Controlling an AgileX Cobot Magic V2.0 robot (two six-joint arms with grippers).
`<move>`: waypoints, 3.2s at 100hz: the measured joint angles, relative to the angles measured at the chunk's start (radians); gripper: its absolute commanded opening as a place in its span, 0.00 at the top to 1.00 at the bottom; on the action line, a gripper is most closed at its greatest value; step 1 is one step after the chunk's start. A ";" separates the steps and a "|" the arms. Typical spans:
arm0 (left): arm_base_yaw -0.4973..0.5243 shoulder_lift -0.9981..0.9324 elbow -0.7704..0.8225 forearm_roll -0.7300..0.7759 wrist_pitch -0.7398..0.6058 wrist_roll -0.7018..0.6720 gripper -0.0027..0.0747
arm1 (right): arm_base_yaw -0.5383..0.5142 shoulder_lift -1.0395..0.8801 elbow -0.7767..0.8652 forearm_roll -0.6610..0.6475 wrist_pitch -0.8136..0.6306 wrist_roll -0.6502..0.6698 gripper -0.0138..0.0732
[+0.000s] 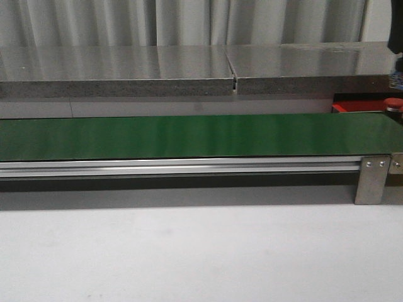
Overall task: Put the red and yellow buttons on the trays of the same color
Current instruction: 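Carry the yellow button into the yellow tray and open the right gripper, then raise the right gripper away from the trays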
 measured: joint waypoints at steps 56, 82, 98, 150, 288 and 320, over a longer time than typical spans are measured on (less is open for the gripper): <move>0.000 0.000 0.000 0.000 0.000 0.000 0.99 | -0.322 0.000 0.014 -0.008 -0.004 0.017 0.71; 0.000 0.000 0.000 0.000 -0.002 0.000 0.99 | -0.385 0.000 0.187 0.018 -0.168 0.021 0.71; 0.000 0.000 0.000 0.000 -0.002 0.000 0.99 | -0.386 0.005 0.266 0.037 -0.256 0.021 0.71; 0.000 0.000 0.000 0.000 -0.002 0.000 0.99 | -0.386 0.148 0.272 0.086 -0.386 0.021 0.71; 0.000 0.000 0.000 0.000 -0.002 0.000 0.99 | -0.366 0.009 0.272 0.101 -0.427 -0.058 0.54; 0.000 0.000 0.000 0.000 -0.002 0.000 0.99 | -0.206 -0.119 0.278 0.090 -0.369 -0.105 0.98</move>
